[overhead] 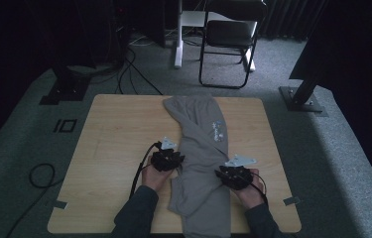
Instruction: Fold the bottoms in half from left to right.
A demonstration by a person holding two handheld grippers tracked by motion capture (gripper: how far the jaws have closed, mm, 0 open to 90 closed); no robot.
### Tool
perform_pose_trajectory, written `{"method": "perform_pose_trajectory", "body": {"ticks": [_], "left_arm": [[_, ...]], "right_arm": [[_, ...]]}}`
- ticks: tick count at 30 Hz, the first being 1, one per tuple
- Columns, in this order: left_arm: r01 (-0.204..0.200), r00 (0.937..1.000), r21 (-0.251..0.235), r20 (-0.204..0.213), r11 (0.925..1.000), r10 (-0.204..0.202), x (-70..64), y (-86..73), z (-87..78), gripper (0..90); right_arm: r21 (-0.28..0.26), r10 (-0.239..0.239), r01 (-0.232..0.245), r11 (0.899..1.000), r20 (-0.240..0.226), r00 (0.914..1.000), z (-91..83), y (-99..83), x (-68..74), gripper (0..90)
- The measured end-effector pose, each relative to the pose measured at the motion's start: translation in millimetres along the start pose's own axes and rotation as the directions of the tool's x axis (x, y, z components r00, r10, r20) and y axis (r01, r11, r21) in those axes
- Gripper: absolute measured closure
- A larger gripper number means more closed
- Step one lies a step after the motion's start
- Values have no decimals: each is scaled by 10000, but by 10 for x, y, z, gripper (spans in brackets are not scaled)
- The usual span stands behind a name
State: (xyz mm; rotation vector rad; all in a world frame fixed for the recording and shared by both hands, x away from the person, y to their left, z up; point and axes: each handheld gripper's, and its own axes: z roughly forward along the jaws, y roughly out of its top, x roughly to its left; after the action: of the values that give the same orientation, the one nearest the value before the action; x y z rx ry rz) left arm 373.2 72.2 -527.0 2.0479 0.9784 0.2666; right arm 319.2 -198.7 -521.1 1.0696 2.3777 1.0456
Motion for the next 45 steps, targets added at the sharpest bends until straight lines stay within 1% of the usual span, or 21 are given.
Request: {"method": "perform_pose_trajectory", "body": {"ticks": [3, 4, 5, 7, 8, 10, 12, 15, 18, 22, 25, 27, 28, 29, 31, 33, 35, 38, 40, 42, 45], "left_arm": [[-48, 9996, -113, 294, 9999, 52, -59, -11, -9, 686], [-48, 9996, -113, 294, 9999, 52, -59, -11, -9, 681], [-148, 9992, 51, 370, 9999, 146, -78, -29, 20, 681], [-234, 9995, 330, 232, 9992, 227, -86, -53, 76, 679], [-287, 9995, 484, 135, 9984, 281, -87, -64, 108, 699], [-423, 9991, 753, -58, 9963, 429, -91, -84, 156, 782], [-568, 9979, 932, -260, 9940, 594, -89, -96, 193, 848], [-529, 9979, 932, -328, 9942, 562, -77, -102, 219, 865], [-600, 9972, 974, -396, 9934, 641, -51, -91, 225, 869], [-270, 9964, 937, -777, 9952, 343, 30, -65, 234, 871], [116, 9950, 812, -1002, 9966, -34, 130, -48, 238, 871], [398, 9919, 679, -1234, 9969, -312, 194, -40, 243, 871], [550, 9914, 620, -1223, 9966, -471, 234, -35, 244, 870], [666, 9912, 598, -1183, 9960, -592, 267, -31, 242, 868], [763, 9907, 583, -1175, 9954, -690, 299, -23, 238, 851], [724, 9924, 612, -1042, 9955, -658, 299, -10, 226, 798], [670, 9947, 497, -813, 9965, -628, 283, -5, 197, 732], [670, 9953, 326, -728, 9972, -645, 272, 3, 151, 711], [692, 9951, 252, -719, 9973, -672, 279, 7, 132, 707], [718, 9948, 234, -743, 9971, -699, 289, 9, 120, 708], [727, 9946, 229, -752, 9971, -708, 300, 8, 104, 708]], "right_arm": [[106, -155, 157, 9998, -218, 9996, 117, 56, 96, 662], [106, -155, 157, 9998, -218, 9996, 117, 56, 96, 662], [178, -198, 202, 9996, -257, 9995, 155, 66, 116, 648], [419, -184, 199, 9989, -360, 9992, 255, 65, 154, 602], [500, -188, 208, 9985, -390, 9991, 275, 55, 161, 594], [675, -175, 205, 9975, -457, 9988, 297, 32, 173, 596], [790, -261, 307, 9964, -585, 9979, 295, 0, 185, 650], [979, -521, 585, 9935, -663, 9964, 258, -54, 212, 766], [1004, -600, 668, 9927, -688, 9958, 193, -109, 205, 843], [1038, -644, 694, 9922, -505, 9966, 114, -175, 158, 870], [1052, -516, 547, 9929, -325, 9981, 89, -204, 108, 890], [1104, -432, 456, 9928, -239, 9988, 89, -210, 85, 894], [1110, -430, 454, 9928, -235, 9988, 96, -214, 79, 893], [1080, -372, 404, 9933, -311, 9988, 99, -210, 75, 885], [897, -467, 497, 9947, -352, 9983, 107, -182, 98, 845], [627, -557, 582, 9963, -409, 9976, 114, -118, 131, 807], [369, -625, 641, 9973, -418, 9972, 149, -24, 158, 772], [91, -416, 422, 9991, -513, 9978, 264, 132, 183, 716], [96, -323, 331, 9994, -665, 9973, 370, 228, 204, 665], [114, -461, 470, 9988, -703, 9965, 481, 308, 245, 631], [339, -428, 458, 9984, -857, 9954, 655, 385, 296, 566]]}}
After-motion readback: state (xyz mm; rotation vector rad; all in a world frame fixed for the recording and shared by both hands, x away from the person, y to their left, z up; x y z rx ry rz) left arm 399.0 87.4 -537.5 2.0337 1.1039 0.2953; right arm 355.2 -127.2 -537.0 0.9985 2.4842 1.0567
